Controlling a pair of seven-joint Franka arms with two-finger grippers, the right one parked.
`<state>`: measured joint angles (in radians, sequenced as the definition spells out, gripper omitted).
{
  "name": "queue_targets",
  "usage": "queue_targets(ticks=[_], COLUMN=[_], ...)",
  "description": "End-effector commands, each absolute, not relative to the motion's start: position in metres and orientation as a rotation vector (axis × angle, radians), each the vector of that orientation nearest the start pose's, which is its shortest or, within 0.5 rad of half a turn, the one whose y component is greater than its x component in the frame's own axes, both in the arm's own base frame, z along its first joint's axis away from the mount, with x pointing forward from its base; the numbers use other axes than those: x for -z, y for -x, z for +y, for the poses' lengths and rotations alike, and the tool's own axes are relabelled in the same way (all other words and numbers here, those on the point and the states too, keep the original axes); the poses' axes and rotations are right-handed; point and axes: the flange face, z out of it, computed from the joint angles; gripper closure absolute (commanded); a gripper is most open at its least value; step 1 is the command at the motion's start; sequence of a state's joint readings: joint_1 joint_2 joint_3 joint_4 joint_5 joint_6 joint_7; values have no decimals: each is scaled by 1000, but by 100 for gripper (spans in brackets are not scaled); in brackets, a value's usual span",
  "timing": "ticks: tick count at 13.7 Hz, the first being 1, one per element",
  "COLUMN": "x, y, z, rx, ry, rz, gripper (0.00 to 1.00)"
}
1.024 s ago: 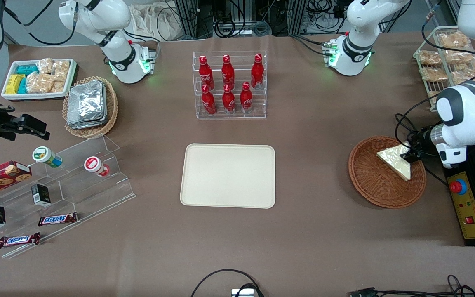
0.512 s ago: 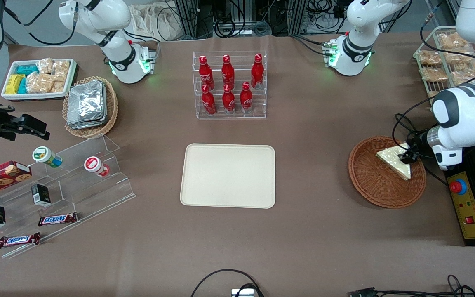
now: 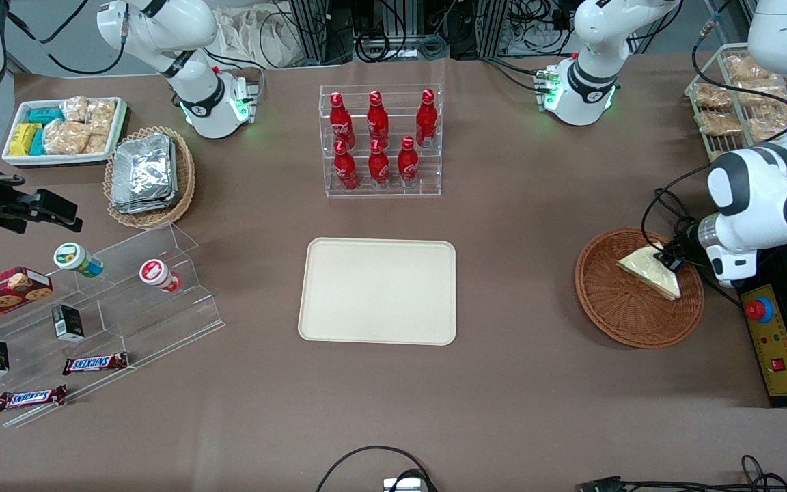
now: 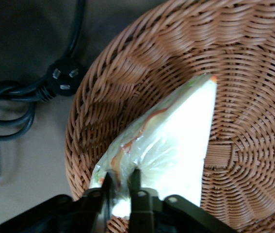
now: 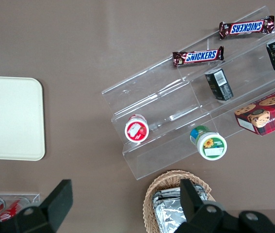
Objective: Place sandwich from basket to tray
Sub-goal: 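Close the left gripper on the sandwich's pointed corner, then lift the sandwich and carry it with the left gripper to the tray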
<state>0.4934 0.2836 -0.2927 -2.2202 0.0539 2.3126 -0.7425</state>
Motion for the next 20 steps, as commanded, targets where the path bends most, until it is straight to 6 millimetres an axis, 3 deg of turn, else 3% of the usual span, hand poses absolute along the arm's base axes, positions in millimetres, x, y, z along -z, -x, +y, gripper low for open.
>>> queue_targets(ticks=[1,4,7,10,12,15,18,20], x=[-248,-293,-332,-370,-392,-414,-412,-393], y=[-528,-554,-576,-596,-607,-610,-605,-603], z=[102,99,84,38,-26,-141,-253,-311], rx=[-302,-400,-371,-316,-264,-202,-218,-210], ry=[2798,2786,2818,2892,2975,3079,3149,3138], rz=[-1391,-1344,-1282,-1164,-1017,-765,-503,-397], gripper=[100,100,100,100,100,100,100,100])
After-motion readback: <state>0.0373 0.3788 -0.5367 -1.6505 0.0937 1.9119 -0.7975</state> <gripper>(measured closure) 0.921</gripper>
